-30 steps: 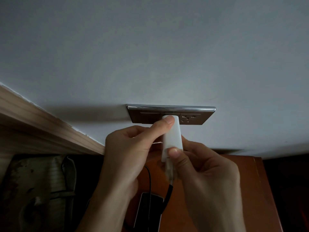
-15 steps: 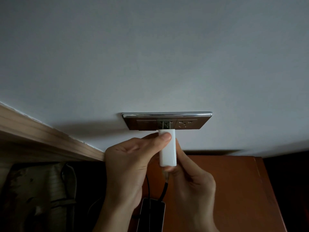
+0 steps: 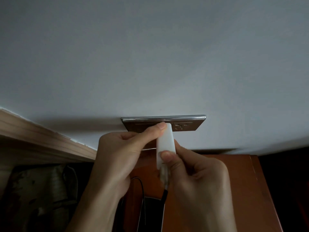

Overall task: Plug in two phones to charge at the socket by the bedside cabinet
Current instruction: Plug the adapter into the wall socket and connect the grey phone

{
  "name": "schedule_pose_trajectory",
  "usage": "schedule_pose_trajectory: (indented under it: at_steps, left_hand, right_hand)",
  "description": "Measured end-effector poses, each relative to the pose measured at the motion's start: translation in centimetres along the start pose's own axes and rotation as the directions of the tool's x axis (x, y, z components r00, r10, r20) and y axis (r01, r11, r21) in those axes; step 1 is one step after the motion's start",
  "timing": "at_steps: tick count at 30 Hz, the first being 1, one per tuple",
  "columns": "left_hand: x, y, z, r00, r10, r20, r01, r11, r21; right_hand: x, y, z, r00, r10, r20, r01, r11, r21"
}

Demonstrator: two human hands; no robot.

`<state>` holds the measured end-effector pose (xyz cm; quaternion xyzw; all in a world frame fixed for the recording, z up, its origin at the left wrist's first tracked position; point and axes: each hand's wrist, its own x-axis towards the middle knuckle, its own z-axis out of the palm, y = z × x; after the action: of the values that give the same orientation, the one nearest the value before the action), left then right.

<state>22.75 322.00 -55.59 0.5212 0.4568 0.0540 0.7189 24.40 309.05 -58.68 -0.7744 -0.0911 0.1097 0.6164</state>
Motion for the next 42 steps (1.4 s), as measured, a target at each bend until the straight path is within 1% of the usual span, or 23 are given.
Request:
schedule_pose_trajectory:
  at_steps: [3,6,8,10,13,16,22,25,31,37,40,42]
  left_hand:
    - [-0.3,0.0,-0.2,1.000,-0.008,0.018,0.007,0.999,0.042]
    - [-0.9,-0.7,-0.1,0.999,0.016,0.044,-0.019,0.998,0.061]
    - [-1.0,-1.3,-0.1,0.998,0.050,0.032,-0.052,0.997,0.056]
    - [-0.7,-1.7,0.1,0.997,0.068,0.024,-0.068,0.997,0.028]
    - [0.3,-1.9,0.3,0.997,0.077,0.025,-0.076,0.996,-0.051]
    - [1.1,-1.9,0.2,0.994,0.106,0.036,-0.104,0.993,-0.065]
    - [1.8,-1.8,-0.2,0.992,0.087,0.089,-0.081,0.995,-0.063]
    - [1.8,-2.0,-0.4,0.992,0.090,0.085,-0.085,0.994,-0.065]
    - [1.3,-2.7,-0.2,0.993,0.109,0.034,-0.106,0.990,-0.088]
    - [-0.2,-4.1,0.2,0.982,0.187,0.003,-0.186,0.978,-0.090]
    - [-0.8,-5.6,-0.5,0.980,0.200,0.020,-0.197,0.976,-0.095]
    - [-1.1,-7.6,-0.9,0.986,0.169,-0.002,-0.168,0.980,-0.105]
  right_hand:
    - [0.0,0.2,-0.1,1.000,0.007,0.002,-0.007,1.000,0.012]
    - [-0.3,0.8,-0.1,0.999,-0.040,-0.014,0.040,0.998,0.040]
    - [-0.6,1.5,0.2,0.997,-0.075,-0.015,0.075,0.995,0.067]
    - [-0.5,2.2,0.4,0.993,-0.114,-0.023,0.115,0.990,0.079]
    - [0.2,3.0,0.5,0.994,-0.113,0.007,0.112,0.988,0.106]
    - [0.7,3.6,0.5,0.989,-0.148,0.021,0.145,0.982,0.121]
    - [0.6,3.7,0.7,0.987,-0.159,0.005,0.157,0.976,0.148]
    - [0.4,3.6,0.5,0.990,-0.138,0.013,0.134,0.979,0.152]
    - [0.4,3.6,0.1,0.994,-0.074,0.077,0.058,0.981,0.187]
    - [0.7,3.1,-0.5,0.985,-0.026,0.171,-0.018,0.968,0.250]
    - [0.4,3.1,-0.9,0.981,0.007,0.192,-0.050,0.974,0.219]
    - [-0.3,3.6,-1.1,0.983,0.042,0.179,-0.074,0.982,0.173]
